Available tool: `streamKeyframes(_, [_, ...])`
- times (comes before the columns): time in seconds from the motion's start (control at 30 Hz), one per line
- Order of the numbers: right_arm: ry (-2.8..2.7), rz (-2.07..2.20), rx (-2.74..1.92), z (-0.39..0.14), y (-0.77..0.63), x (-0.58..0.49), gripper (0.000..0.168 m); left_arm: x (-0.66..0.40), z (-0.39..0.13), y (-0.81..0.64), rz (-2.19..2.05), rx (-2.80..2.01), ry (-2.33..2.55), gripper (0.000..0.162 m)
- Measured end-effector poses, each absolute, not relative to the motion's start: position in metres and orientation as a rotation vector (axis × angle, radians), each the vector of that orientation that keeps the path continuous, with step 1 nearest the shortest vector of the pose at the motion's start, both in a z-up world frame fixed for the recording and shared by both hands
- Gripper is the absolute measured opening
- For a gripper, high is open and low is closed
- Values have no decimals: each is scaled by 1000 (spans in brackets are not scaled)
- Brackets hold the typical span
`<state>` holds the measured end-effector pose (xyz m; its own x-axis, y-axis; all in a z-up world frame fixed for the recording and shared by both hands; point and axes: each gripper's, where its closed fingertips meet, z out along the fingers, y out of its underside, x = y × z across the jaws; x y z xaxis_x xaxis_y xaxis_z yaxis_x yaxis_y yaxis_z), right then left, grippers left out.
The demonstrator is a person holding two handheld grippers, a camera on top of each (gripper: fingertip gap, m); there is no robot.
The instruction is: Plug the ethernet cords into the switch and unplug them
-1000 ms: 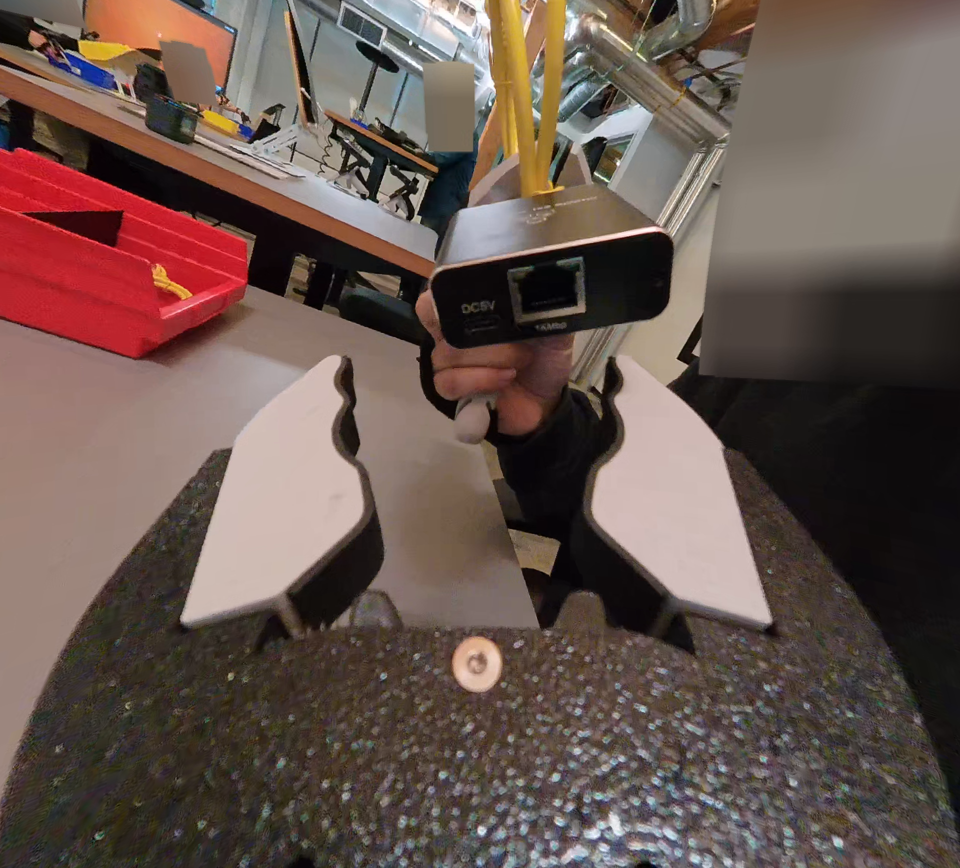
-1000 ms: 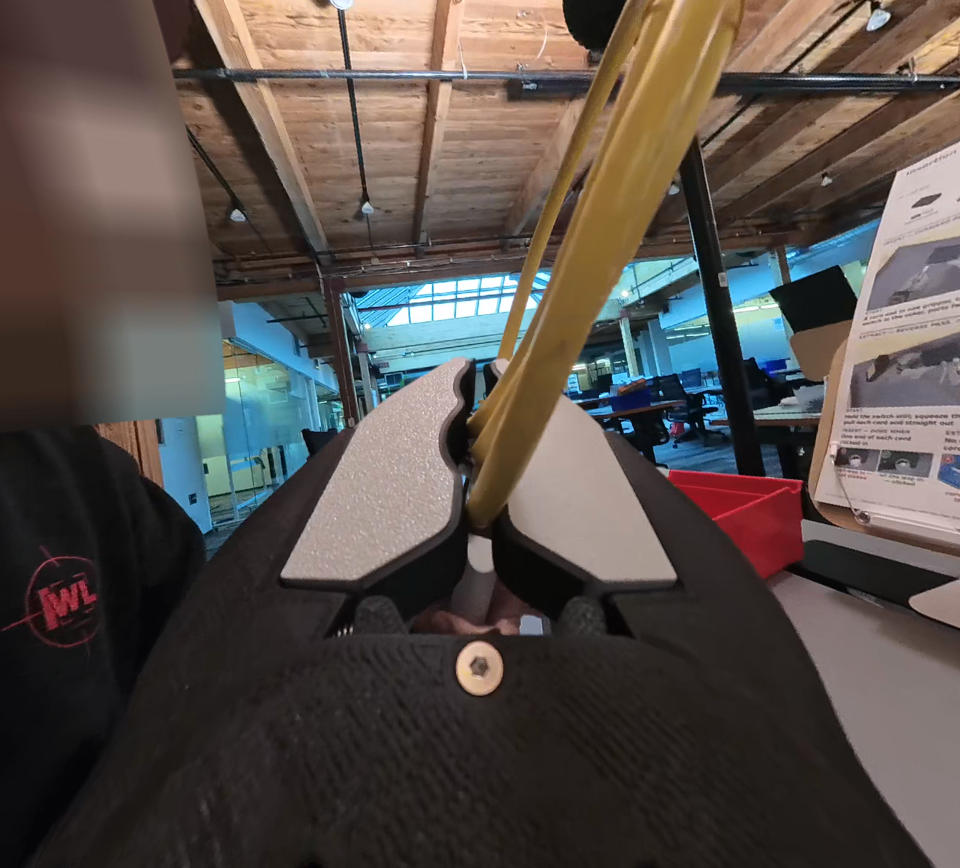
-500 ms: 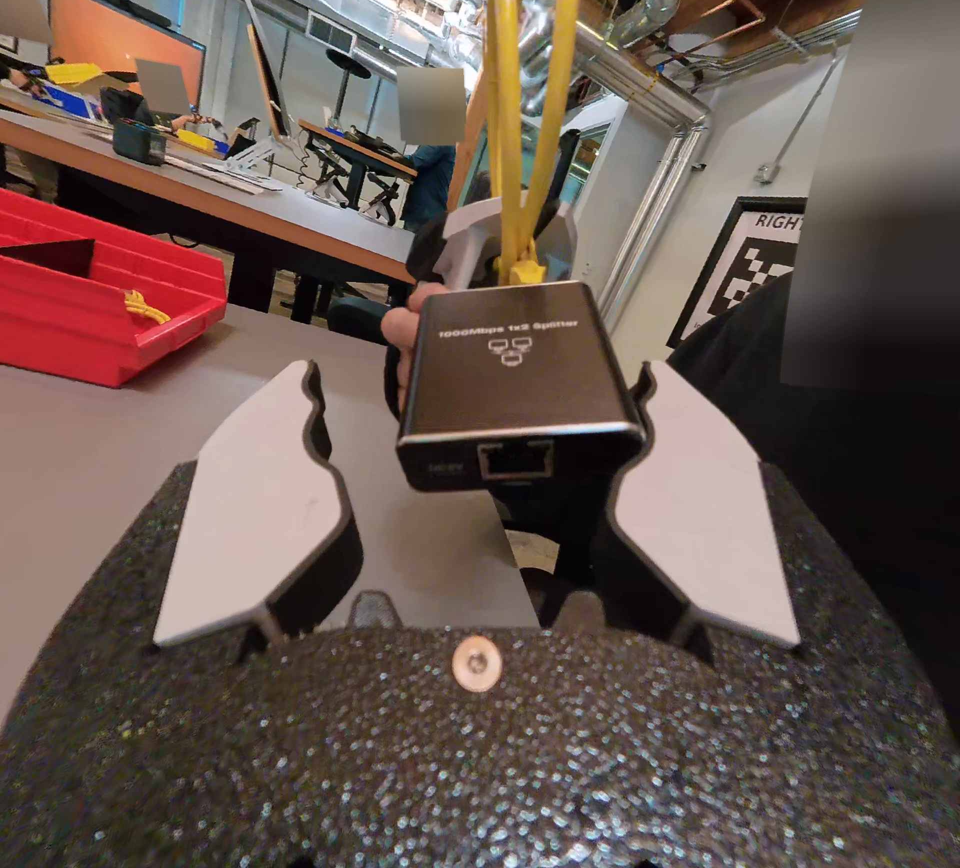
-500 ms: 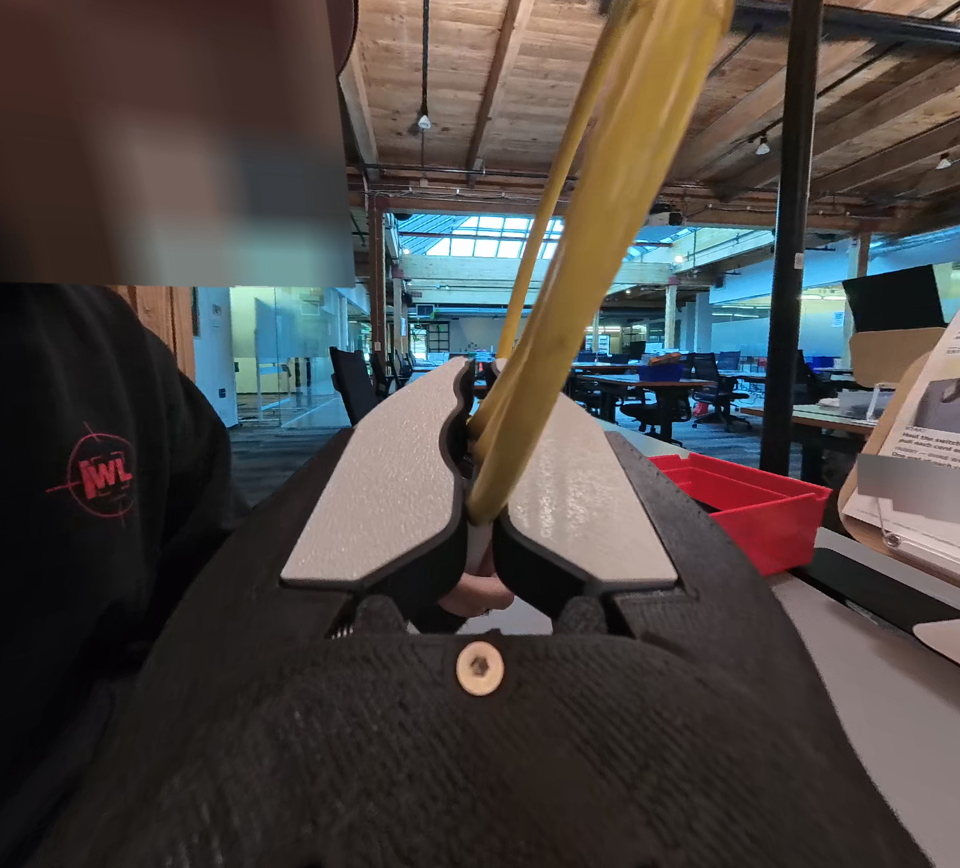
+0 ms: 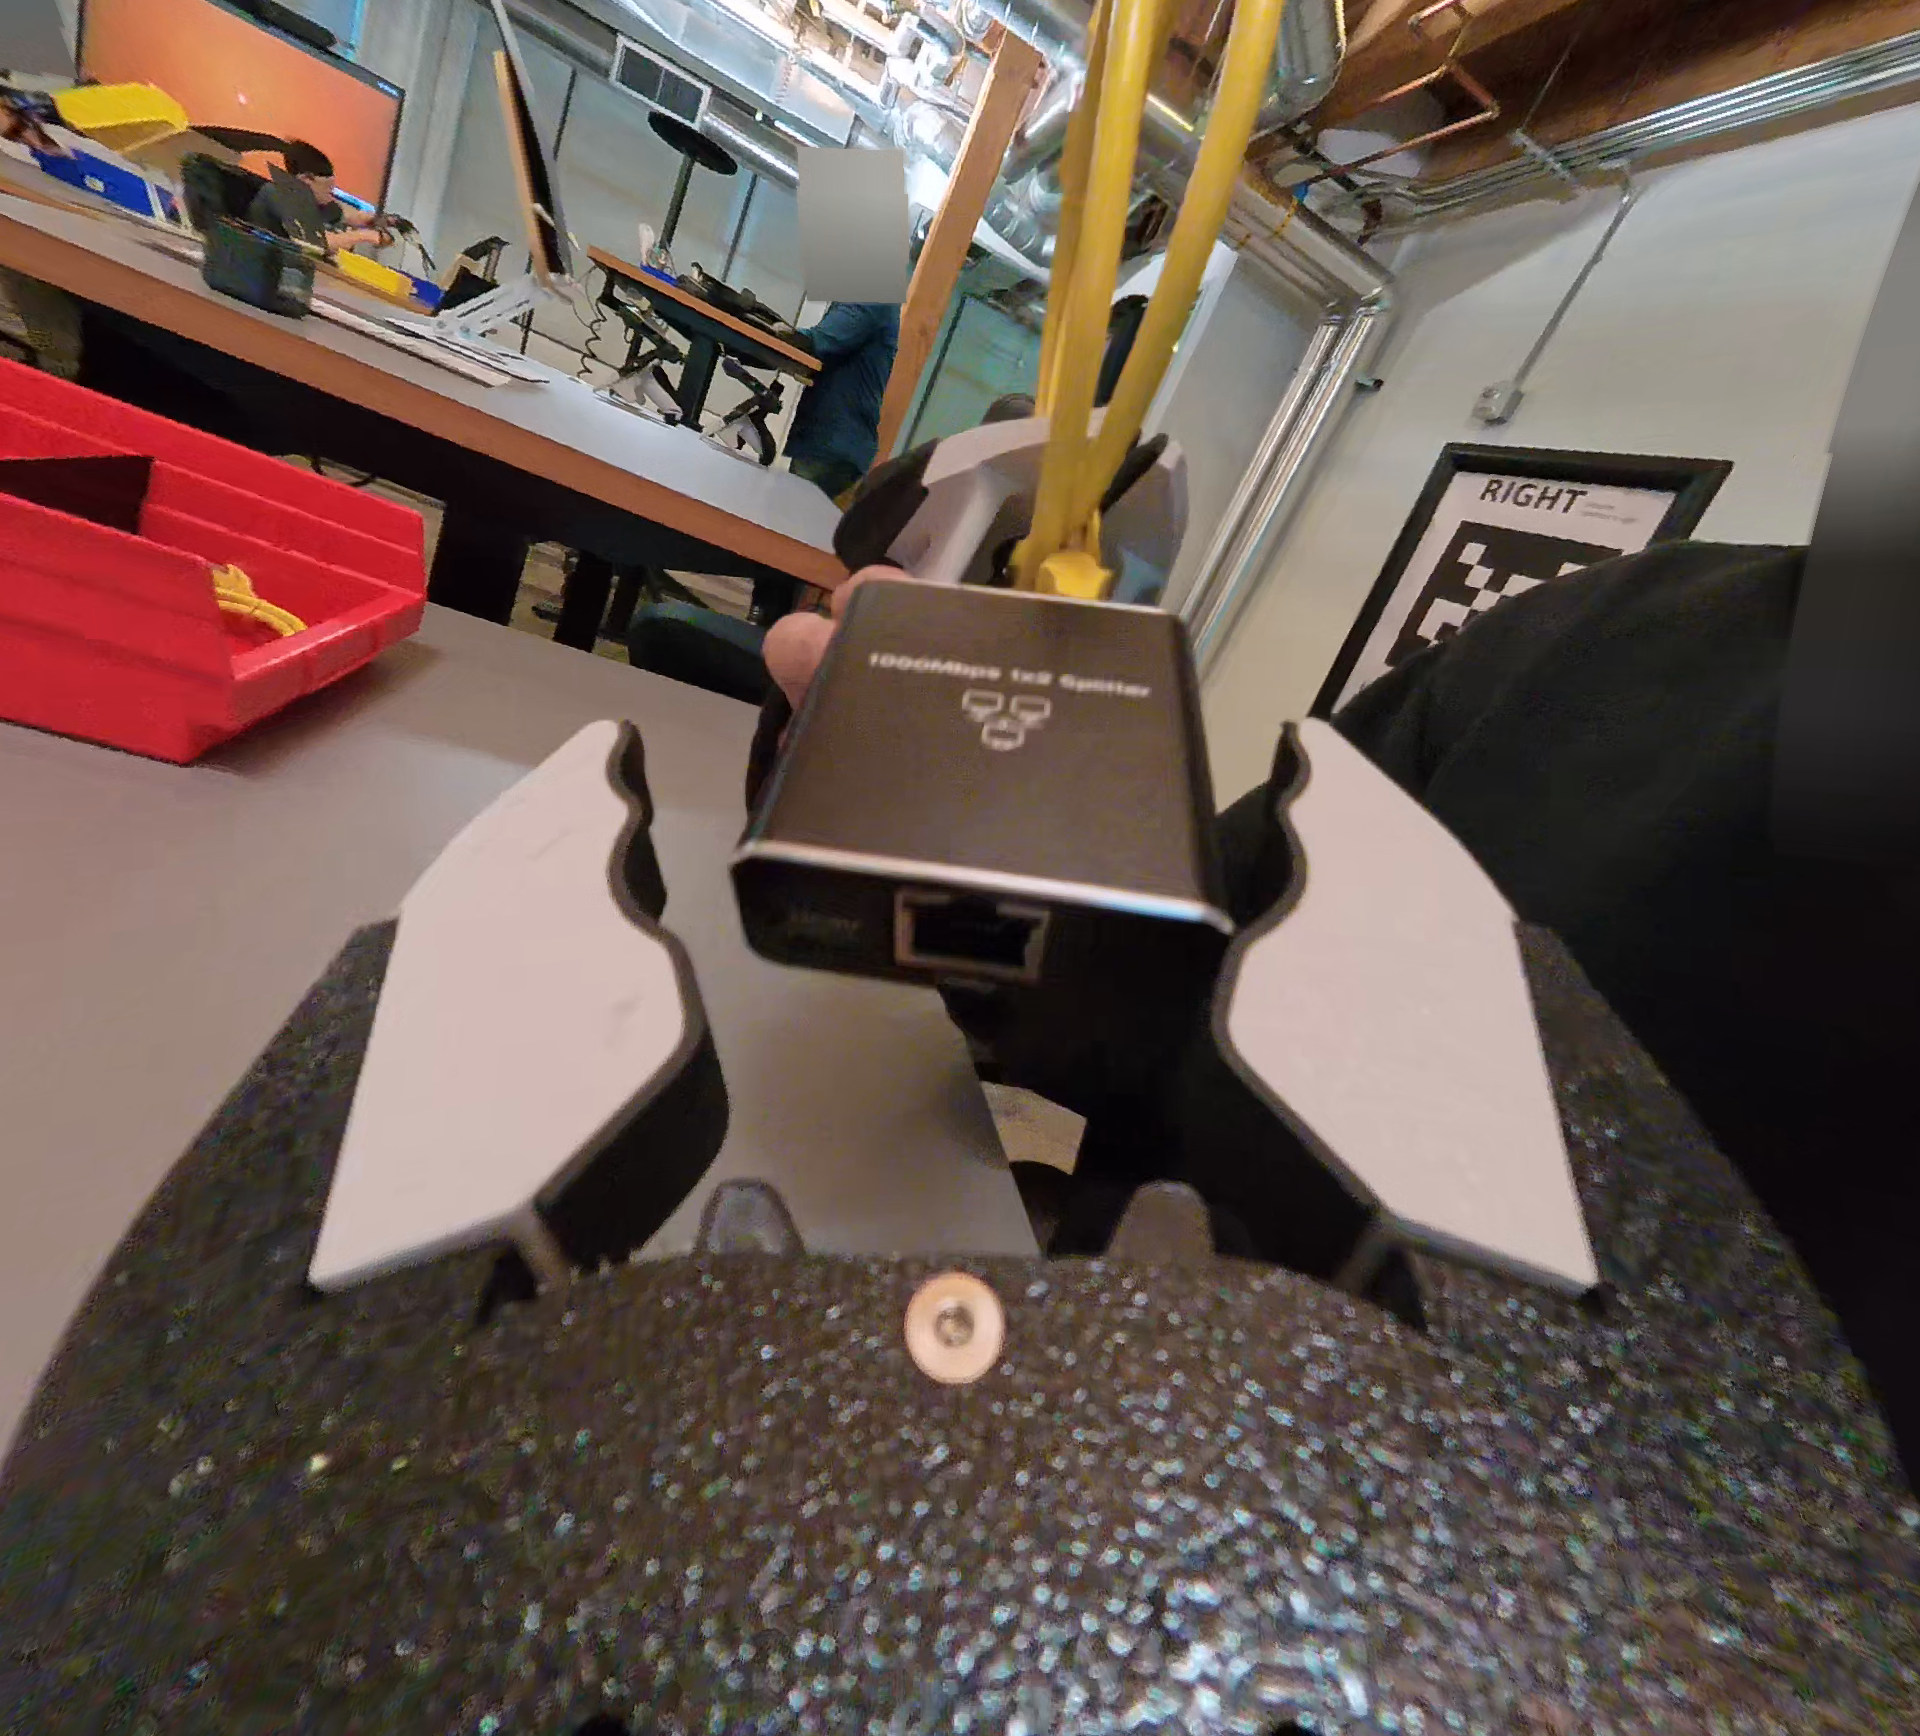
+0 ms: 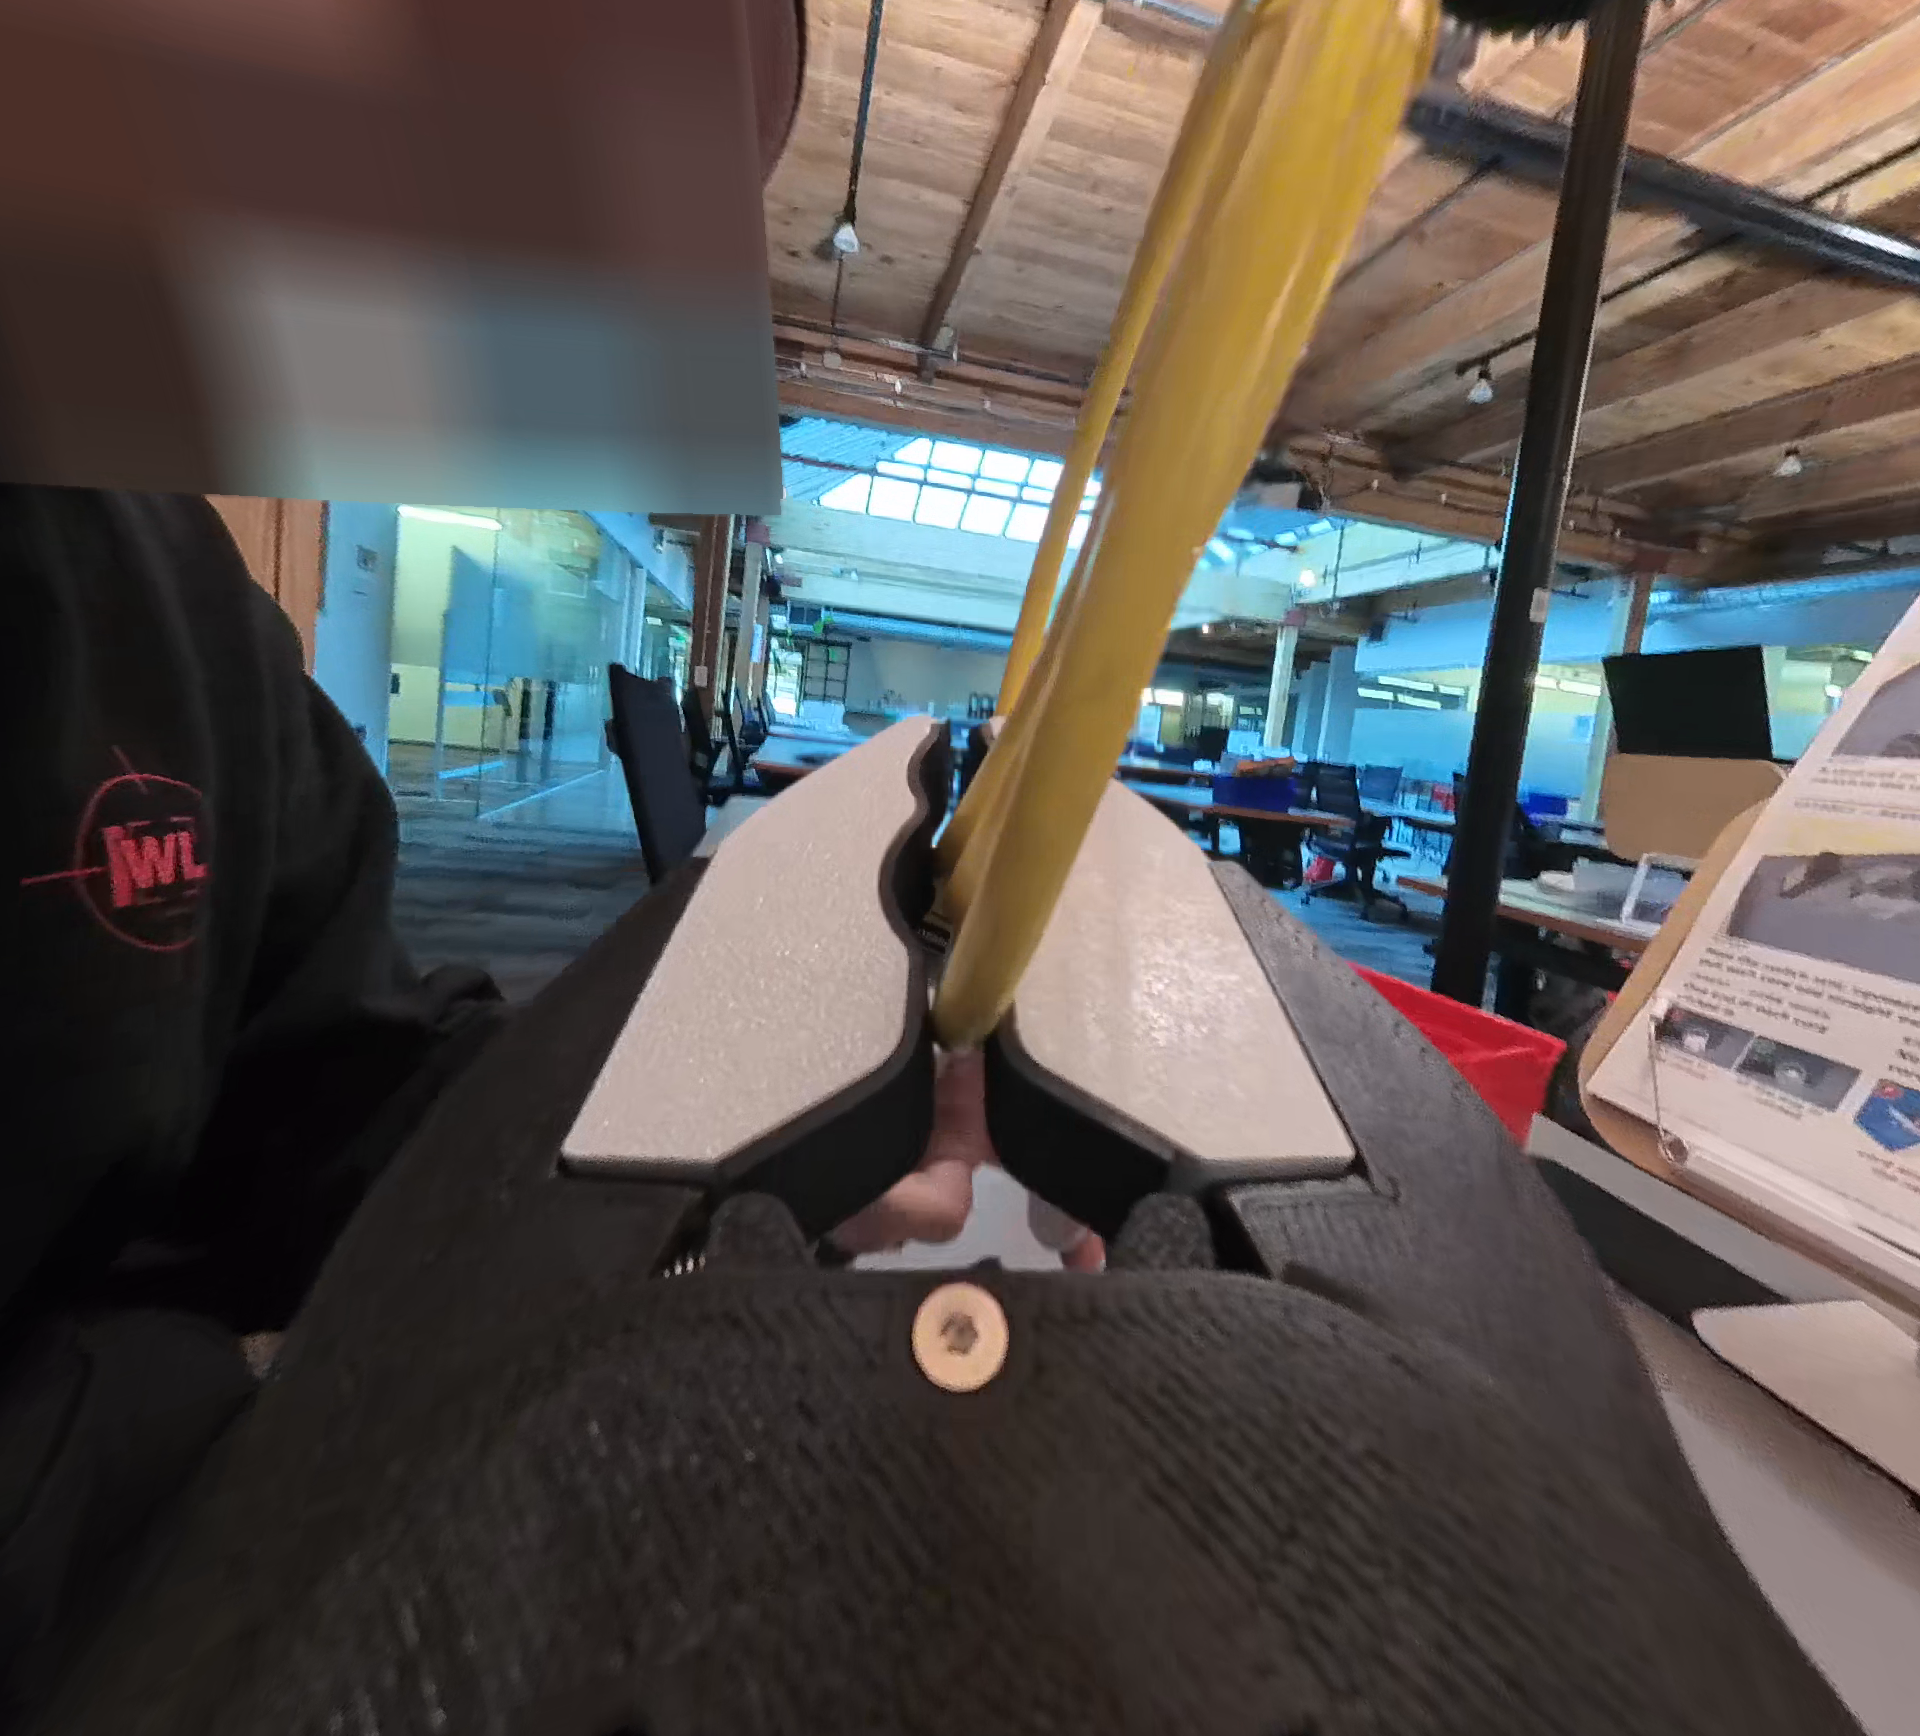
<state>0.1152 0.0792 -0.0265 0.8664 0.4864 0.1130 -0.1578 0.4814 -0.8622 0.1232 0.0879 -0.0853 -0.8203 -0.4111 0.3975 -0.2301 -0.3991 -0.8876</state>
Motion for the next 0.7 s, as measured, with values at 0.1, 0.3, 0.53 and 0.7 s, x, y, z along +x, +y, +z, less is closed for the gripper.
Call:
streamKeyframes(0.1, [-359,417,-985,-24,77,117,6,121,-83,85,-2421,-870,1641,110])
streamKeyframes(0.3, [-352,409,-1041,-31,82,120,8,122,-85,85,-2358,-851,1654,113])
streamKeyframes(0.53, [-379,355,-1075,-35,86,116,6,132,-89,92,-2267,-892,1612,103])
streamKeyframes(0.7, [-360,344,-1074,-35,88,118,7,136,-90,97,-2206,-892,1581,95])
